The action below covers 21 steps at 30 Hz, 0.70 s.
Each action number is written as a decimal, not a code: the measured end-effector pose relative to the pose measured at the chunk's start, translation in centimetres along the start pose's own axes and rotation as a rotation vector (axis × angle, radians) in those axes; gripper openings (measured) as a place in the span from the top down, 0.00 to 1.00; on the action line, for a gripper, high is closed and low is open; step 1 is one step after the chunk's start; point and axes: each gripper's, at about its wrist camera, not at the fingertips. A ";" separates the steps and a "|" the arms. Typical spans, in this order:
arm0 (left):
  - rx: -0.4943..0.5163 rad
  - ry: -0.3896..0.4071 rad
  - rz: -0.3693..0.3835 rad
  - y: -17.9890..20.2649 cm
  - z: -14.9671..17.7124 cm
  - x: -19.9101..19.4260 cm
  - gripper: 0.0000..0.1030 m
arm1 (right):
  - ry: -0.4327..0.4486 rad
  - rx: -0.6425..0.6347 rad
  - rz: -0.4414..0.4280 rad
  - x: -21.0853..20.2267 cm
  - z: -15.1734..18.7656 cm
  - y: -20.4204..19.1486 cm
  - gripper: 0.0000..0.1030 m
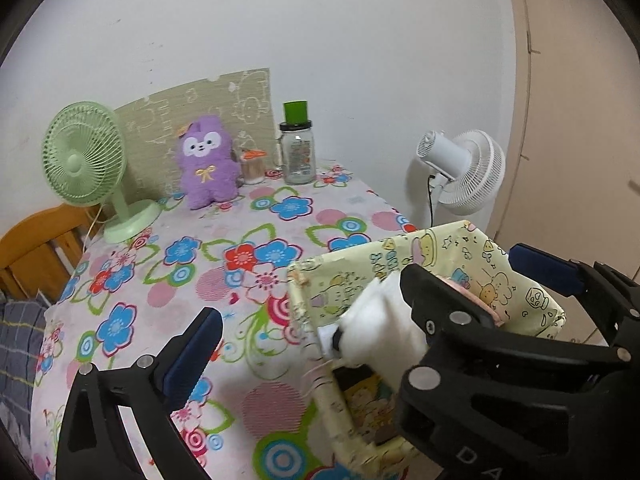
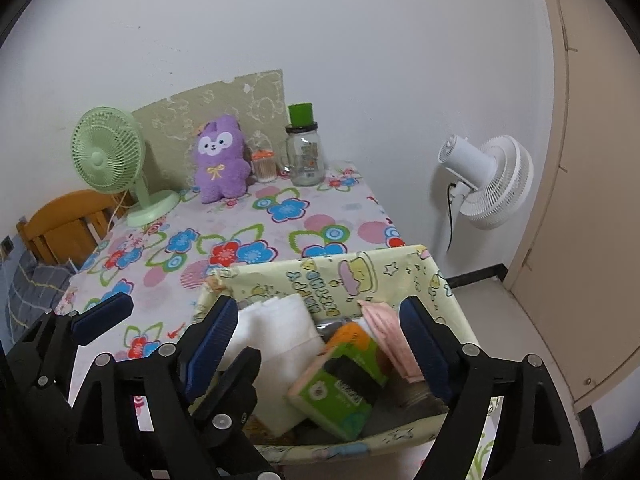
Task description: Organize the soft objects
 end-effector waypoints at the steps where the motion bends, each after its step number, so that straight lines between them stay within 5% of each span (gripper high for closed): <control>1: -0.004 0.003 -0.003 -0.3 0.0 -0.2 0.00 | 0.004 -0.002 -0.002 -0.2 0.0 -0.3 0.15; 21: -0.081 0.093 -0.089 -7.1 0.9 -6.4 0.00 | 0.083 -0.061 -0.040 -4.8 -0.5 -6.8 0.10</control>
Point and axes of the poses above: each gripper's, at about its wrist camera, not at the fingertips, and x roughly the way its jaws point, y to its right, z to its underside, and after that the axes turned 8 degrees about y, right-handed
